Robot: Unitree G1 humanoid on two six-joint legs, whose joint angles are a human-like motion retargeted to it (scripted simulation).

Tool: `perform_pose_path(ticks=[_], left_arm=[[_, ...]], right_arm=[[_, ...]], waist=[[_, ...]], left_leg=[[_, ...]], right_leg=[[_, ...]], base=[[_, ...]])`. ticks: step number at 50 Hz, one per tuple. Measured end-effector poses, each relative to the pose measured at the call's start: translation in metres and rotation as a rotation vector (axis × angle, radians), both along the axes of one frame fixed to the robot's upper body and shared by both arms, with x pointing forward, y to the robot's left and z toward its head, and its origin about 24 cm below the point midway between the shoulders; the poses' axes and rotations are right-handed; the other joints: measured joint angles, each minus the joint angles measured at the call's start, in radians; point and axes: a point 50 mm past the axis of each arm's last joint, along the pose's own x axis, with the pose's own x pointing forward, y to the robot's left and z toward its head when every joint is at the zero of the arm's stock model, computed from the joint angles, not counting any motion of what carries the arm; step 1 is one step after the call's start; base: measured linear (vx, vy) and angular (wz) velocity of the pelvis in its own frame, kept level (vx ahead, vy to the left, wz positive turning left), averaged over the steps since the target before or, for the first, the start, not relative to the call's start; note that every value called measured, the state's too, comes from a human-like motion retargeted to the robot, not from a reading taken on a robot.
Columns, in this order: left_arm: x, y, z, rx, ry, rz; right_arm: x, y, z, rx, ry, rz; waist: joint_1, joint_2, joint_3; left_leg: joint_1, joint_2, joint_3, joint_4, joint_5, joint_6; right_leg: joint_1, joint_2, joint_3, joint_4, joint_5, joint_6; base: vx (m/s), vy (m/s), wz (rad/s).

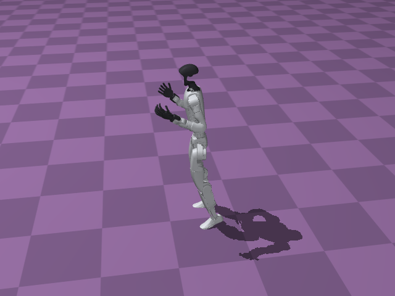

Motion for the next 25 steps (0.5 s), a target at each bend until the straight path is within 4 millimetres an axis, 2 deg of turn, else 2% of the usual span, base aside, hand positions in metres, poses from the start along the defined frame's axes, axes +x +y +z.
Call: perform_pose_path(ticks=[1,2,3,5,6,8,9,10,11,12,13,15,17,18,20,21,23,25], left_arm=[[0.008,0.002,0.01,0.237,0.036,0.141],[0.02,0.004,0.023,0.441,0.043,0.276],[0.039,0.001,0.041,0.599,0.012,0.37],[0.091,-0.006,0.082,0.912,-0.041,0.606],[0.127,-0.013,0.099,1.069,-0.019,0.71],[0.192,-0.016,0.133,1.421,0.115,0.975],[0.214,-0.006,0.145,1.599,0.255,1.102],[0.223,0.011,0.162,1.753,0.431,1.251],[0.224,0.025,0.172,1.822,0.6,1.285],[0.215,0.039,0.189,1.847,0.728,1.341],[0.202,0.051,0.213,1.831,0.765,1.408],[0.178,0.048,0.263,1.775,0.571,1.609],[0.163,0.018,0.29,1.661,0.218,1.729],[0.163,0.0,0.289,1.543,0.07,1.687],[0.172,-0.031,0.251,1.325,-0.099,1.409],[0.178,-0.048,0.219,1.237,-0.127,1.164],[0.174,-0.071,0.149,1.026,-0.123,0.688],[0.146,-0.079,0.092,0.77,-0.101,0.308]], right_arm=[[-0.003,-0.002,-0.003,-0.154,0.006,-0.103],[-0.005,-0.003,-0.006,-0.23,0.025,-0.133],[-0.007,-0.003,-0.009,-0.151,0.066,-0.02],[-0.006,-0.008,-0.015,-0.146,0.114,-0.023],[-0.003,-0.012,-0.018,-0.157,0.133,-0.051],[0.005,-0.018,-0.022,-0.19,0.156,-0.105],[0.01,-0.017,-0.022,-0.217,0.156,-0.114],[0.017,-0.013,-0.022,-0.248,0.152,-0.115],[0.019,-0.009,-0.019,-0.261,0.136,-0.102],[0.022,-0.006,-0.015,-0.269,0.114,-0.083],[0.023,-0.002,-0.008,-0.268,0.08,-0.05],[0.023,0.0,0.004,-0.224,0.034,0.022],[0.026,0.003,0.001,-0.119,0.053,0.074],[0.031,0.006,-0.005,-0.094,0.079,0.067],[0.037,0.011,-0.017,-0.077,0.124,0.016],[0.038,0.014,-0.019,-0.073,0.131,0.013],[0.034,0.014,-0.023,-0.074,0.143,0.037],[0.027,0.015,-0.02,-0.091,0.125,0.088]], waist=[[-0.042,0.028,-0.012],[-0.081,0.051,-0.02],[-0.116,0.063,-0.02],[-0.172,0.065,-0.016],[-0.195,0.057,-0.014],[-0.242,0.04,-0.003],[-0.278,0.036,0.015],[-0.321,0.033,0.039],[-0.354,0.037,0.057],[-0.385,0.041,0.079],[-0.409,0.047,0.108],[-0.407,0.06,0.153],[-0.358,0.062,0.181],[-0.324,0.057,0.182],[-0.274,0.058,0.148],[-0.26,0.054,0.117],[-0.23,0.054,0.029],[-0.208,0.05,-0.027]], left_leg=[[0.027,0.009,0.025,-0.04,0.082,-0.045],[0.049,0.016,0.046,-0.07,0.142,-0.084],[0.062,0.019,0.056,-0.08,0.161,-0.108],[0.081,0.012,0.043,-0.081,0.136,-0.124],[0.082,0.002,0.018,-0.077,0.119,-0.125],[0.076,-0.014,-0.033,-0.063,0.102,-0.133],[0.071,-0.015,-0.057,-0.047,0.087,-0.14],[0.066,-0.014,-0.08,-0.027,0.066,-0.147],[0.051,-0.006,-0.092,0.015,-0.007,-0.145],[0.032,0.005,-0.097,0.067,-0.092,-0.138],[0.006,0.023,-0.089,0.138,-0.203,-0.119],[-0.069,0.068,-0.044,0.317,-0.406,-0.058],[-0.131,0.11,0.005,0.456,-0.472,-0.003],[-0.142,0.106,0.03,0.478,-0.459,0.048],[-0.131,0.088,0.063,0.445,-0.368,0.085],[-0.114,0.066,0.07,0.387,-0.307,0.081],[-0.084,0.017,0.064,0.252,-0.205,0.057],[-0.053,-0.026,0.026,0.122,-0.155,0.017]], right_leg=[[0.024,0.012,0.013,-0.043,0.057,0.011],[0.045,0.021,0.024,-0.076,0.096,0.022],[0.061,0.024,0.034,-0.09,0.097,0.031],[0.094,0.016,0.042,-0.106,0.076,0.054],[0.107,0.006,0.036,-0.111,0.08,0.072],[0.131,-0.015,0.011,-0.117,0.099,0.1],[0.142,-0.021,-0.009,-0.113,0.088,0.097],[0.153,-0.025,-0.032,-0.105,0.067,0.087],[0.152,-0.023,-0.051,-0.08,-0.016,0.066],[0.143,-0.02,-0.065,-0.045,-0.109,0.042],[0.121,-0.013,-0.069,0.01,-0.226,0.017],[0.034,0.001,-0.043,0.157,-0.424,-0.025],[-0.044,0.014,0.004,0.269,-0.486,-0.063],[-0.062,0.006,0.025,0.282,-0.468,-0.073],[-0.034,-0.012,0.031,0.196,-0.366,-0.062],[-0.002,-0.024,0.02,0.115,-0.29,-0.044],[0.039,-0.044,-0.005,-0.016,-0.14,0.003],[0.055,-0.049,-0.022,-0.081,-0.017,0.051]], base=[[0.1,-0.01,-0.8],[0.07,-0.02,-0.56],[0.03,-0.02,-0.31],[0.0,0.0,0.0],[-0.04,0.02,0.27],[-0.06,0.03,0.42],[-0.07,0.04,0.47],[-0.08,0.04,0.33],[-0.09,0.04,0.1],[-0.1,0.04,-0.31],[-0.11,0.03,-0.74],[-0.1,0.02,-1.24],[-0.03,0.01,-1.24],[0.05,0.01,-0.85],[0.13,0.0,-0.33],[0.18,-0.01,0.03],[0.18,-0.01,0.15],[0.15,0.02,0.13]])
